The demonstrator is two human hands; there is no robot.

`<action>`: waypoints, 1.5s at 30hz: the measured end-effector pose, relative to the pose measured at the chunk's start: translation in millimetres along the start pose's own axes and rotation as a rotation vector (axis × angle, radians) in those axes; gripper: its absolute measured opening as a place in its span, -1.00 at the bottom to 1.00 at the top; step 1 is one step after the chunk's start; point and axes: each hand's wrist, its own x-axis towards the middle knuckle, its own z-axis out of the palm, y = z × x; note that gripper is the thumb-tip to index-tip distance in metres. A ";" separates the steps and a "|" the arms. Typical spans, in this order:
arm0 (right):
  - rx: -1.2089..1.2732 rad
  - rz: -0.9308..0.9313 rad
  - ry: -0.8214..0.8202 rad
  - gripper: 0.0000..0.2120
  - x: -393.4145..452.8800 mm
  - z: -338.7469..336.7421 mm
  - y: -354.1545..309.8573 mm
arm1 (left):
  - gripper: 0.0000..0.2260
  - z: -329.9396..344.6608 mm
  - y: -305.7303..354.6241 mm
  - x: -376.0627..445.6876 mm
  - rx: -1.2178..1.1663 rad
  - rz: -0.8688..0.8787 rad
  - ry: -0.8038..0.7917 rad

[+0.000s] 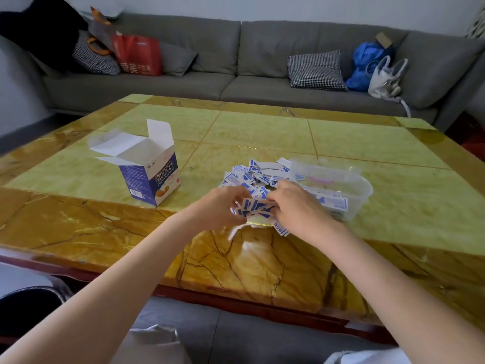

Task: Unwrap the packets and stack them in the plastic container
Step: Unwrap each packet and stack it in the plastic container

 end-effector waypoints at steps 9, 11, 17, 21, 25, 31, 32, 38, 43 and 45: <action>-0.181 -0.090 -0.020 -0.76 -10.2 9.9 -2.4 | -0.68 14.4 10.4 4.5 0.194 -0.045 -0.032; -0.177 -0.078 -0.121 -0.73 -14.0 11.4 -1.6 | -0.69 13.7 8.5 4.7 0.213 -0.052 -0.049; -0.151 0.016 -0.328 -0.77 -19.2 -6.5 8.1 | -0.78 12.9 8.1 1.7 0.230 -0.021 -0.063; 0.083 0.093 -0.321 -0.87 -16.8 -9.6 9.3 | -0.81 12.4 10.7 0.8 0.237 0.009 -0.008; 0.129 0.119 -0.300 -0.82 -17.1 -9.0 11.0 | -0.82 12.6 14.8 0.8 0.196 0.026 0.026; 0.105 0.123 -0.282 -0.81 -16.1 -9.2 18.5 | -0.81 11.3 16.5 -0.5 0.193 -0.027 0.095; 0.102 0.114 -0.284 -0.81 -16.5 -8.5 18.2 | -0.80 11.4 17.6 -0.9 0.213 -0.023 0.092; 0.144 0.090 -0.244 -0.89 -12.6 -16.0 21.2 | -0.82 5.9 23.1 1.7 0.210 -0.026 0.109; 0.358 0.171 0.207 -0.81 -5.5 -46.4 49.0 | -0.89 -9.8 46.3 20.7 -0.185 -0.019 0.341; 0.422 0.237 0.385 -0.84 -3.6 -50.6 62.3 | -0.90 -8.8 61.2 28.4 -0.287 0.018 0.392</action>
